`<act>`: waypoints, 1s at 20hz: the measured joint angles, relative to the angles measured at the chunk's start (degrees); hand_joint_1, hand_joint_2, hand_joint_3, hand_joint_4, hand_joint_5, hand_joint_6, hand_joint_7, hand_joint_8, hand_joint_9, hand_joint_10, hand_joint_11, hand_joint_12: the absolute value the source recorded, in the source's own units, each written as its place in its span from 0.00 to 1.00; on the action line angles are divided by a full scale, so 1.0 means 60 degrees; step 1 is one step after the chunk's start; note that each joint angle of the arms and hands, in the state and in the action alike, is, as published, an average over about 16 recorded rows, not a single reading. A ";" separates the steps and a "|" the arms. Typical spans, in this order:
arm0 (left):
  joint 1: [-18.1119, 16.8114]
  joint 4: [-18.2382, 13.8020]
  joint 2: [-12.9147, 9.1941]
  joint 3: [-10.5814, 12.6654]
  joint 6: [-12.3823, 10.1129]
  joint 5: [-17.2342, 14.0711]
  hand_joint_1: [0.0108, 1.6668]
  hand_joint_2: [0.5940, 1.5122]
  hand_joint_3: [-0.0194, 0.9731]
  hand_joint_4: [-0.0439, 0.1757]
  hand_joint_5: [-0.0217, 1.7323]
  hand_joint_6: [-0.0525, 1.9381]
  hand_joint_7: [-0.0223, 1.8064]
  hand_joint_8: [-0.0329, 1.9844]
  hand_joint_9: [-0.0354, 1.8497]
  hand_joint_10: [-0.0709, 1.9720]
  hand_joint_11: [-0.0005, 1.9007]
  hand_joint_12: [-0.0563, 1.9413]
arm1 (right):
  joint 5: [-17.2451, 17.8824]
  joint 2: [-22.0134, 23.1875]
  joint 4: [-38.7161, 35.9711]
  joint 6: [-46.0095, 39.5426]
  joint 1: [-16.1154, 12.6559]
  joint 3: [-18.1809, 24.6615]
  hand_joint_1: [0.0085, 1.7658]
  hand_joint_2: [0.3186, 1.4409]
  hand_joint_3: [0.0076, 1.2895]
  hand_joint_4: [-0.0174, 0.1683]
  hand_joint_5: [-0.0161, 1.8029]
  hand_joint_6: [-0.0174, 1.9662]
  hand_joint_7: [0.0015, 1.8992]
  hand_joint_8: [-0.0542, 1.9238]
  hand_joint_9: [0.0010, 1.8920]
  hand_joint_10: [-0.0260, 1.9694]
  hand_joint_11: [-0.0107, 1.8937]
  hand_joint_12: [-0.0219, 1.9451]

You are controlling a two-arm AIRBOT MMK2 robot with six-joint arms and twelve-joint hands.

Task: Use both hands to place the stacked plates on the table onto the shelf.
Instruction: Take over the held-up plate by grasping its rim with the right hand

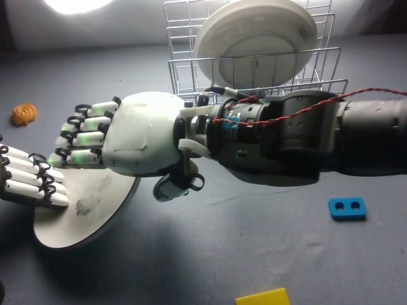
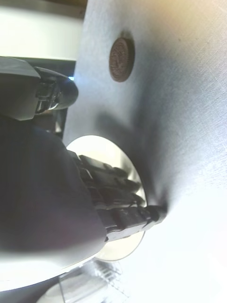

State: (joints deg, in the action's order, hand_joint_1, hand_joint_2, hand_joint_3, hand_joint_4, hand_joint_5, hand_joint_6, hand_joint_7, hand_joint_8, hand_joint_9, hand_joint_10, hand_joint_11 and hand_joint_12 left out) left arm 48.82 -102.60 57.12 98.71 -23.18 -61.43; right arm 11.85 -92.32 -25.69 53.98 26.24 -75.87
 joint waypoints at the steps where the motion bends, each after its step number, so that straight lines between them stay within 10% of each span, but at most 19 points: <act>1: -0.0008 -0.0011 0.0003 0.0003 -0.0004 -0.0003 0.01 0.61 0.04 0.17 0.01 0.01 0.01 0.01 0.00 0.01 0.02 0.05 | 0.0051 -0.0162 0.0011 0.0002 0.0040 -0.0191 0.69 0.52 0.00 0.11 0.02 0.03 0.00 0.03 0.01 0.02 0.02 0.17; 10: -0.0031 -0.0047 0.0019 0.0016 -0.0042 -0.0018 0.01 0.61 0.04 0.17 0.01 0.01 0.01 0.01 0.00 0.01 0.02 0.05 | 0.0425 -0.1115 0.0079 0.0020 0.0281 -0.1327 0.71 0.54 0.00 0.11 0.07 0.03 0.05 0.03 0.06 0.02 0.02 0.35; 20: -0.0074 -0.0087 0.0025 0.0032 -0.0119 -0.0045 0.01 0.62 0.04 0.17 0.01 0.01 0.01 0.01 0.00 0.01 0.02 0.04 | 0.0731 -0.1270 0.0067 0.0054 0.0271 -0.1509 0.77 0.56 0.00 0.10 0.31 0.16 0.32 0.14 0.33 0.20 0.22 0.64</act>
State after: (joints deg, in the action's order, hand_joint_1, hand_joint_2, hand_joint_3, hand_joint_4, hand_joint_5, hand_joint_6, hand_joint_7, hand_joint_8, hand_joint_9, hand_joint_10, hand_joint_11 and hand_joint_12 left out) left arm 48.37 -103.12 57.28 98.90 -23.90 -61.70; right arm 16.23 -99.94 -25.29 54.31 27.87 -84.92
